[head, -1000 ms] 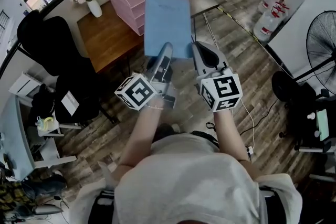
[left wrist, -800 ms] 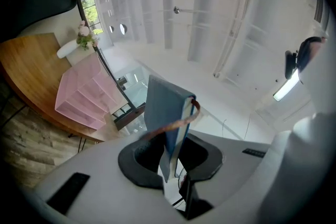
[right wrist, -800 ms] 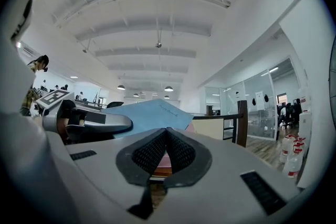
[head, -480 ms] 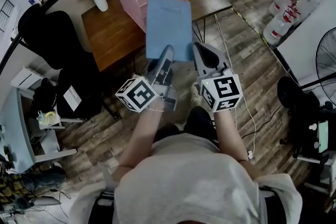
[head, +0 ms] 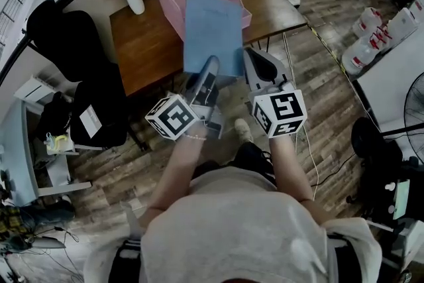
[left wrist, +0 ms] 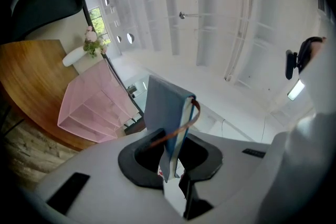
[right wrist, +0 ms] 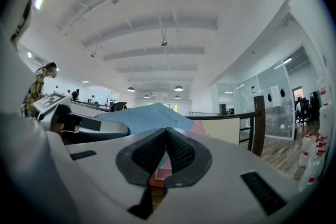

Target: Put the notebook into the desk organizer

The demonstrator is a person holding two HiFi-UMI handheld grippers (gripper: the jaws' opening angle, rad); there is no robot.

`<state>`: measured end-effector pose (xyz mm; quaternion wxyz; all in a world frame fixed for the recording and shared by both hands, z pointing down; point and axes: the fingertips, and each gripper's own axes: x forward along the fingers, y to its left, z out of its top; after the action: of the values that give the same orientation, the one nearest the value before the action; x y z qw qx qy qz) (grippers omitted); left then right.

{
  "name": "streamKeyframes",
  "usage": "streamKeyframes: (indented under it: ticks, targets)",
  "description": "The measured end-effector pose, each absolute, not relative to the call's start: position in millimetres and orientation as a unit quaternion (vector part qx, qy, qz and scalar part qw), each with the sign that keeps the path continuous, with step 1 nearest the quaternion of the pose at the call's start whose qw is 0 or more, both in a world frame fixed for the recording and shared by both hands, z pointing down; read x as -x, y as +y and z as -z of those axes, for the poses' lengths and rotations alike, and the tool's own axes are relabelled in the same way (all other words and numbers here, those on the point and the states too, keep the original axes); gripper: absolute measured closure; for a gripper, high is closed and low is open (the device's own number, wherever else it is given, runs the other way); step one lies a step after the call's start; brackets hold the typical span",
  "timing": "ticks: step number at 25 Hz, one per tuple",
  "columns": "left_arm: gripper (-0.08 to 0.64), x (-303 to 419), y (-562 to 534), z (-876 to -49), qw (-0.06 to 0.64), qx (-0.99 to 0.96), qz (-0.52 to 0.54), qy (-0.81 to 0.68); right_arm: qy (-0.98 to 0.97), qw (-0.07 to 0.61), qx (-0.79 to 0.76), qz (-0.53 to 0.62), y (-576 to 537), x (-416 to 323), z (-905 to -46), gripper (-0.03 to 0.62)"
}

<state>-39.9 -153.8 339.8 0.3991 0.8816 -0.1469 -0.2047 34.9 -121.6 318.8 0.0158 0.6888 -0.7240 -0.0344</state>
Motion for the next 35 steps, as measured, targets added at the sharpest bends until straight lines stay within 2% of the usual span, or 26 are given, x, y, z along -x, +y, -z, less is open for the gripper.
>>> streamKeyframes:
  ticks: [15, 35]
  targets:
    - [0.485, -33.2, -247.1, -328.9, 0.389, -0.862, 0.238, -0.221, -0.778, -0.003, -0.627, 0.029, -225.8, -115.0, -309.0, 0.581]
    - [0.482, -63.9, -318.1, -341.4, 0.399, -0.796, 0.308, -0.335, -0.862, -0.002, -0.506, 0.033, -310.4, -142.5, -311.6, 0.581]
